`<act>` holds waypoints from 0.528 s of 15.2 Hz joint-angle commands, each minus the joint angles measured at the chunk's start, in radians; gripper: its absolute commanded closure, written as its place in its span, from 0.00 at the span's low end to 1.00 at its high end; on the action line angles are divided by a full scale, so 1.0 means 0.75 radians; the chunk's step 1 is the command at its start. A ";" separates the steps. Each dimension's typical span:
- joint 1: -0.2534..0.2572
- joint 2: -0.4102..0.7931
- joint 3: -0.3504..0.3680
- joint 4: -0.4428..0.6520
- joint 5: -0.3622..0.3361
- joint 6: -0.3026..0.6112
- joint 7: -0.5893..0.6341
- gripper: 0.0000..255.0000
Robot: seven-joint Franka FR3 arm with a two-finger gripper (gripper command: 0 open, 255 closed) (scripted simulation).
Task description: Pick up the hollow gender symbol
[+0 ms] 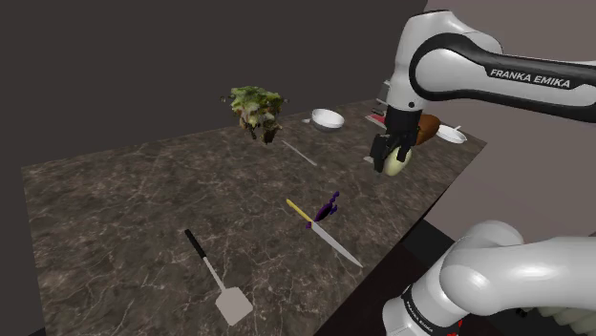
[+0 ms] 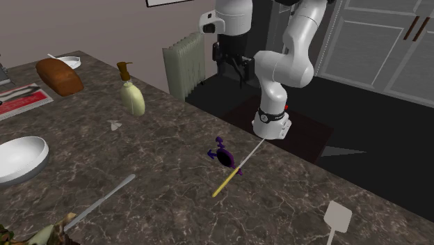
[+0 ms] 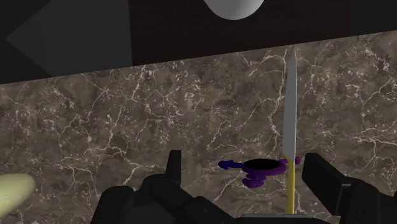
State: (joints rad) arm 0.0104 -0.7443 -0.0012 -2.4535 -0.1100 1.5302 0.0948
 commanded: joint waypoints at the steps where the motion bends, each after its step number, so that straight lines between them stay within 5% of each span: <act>1: 0.000 0.000 0.000 0.000 0.000 0.000 0.000 0.00; 8: -0.019 0.445 0.055 0.096 0.073 0.136 0.201 0.00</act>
State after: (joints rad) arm -0.0031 -0.4663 0.0332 -2.3952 -0.0641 1.6156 0.2201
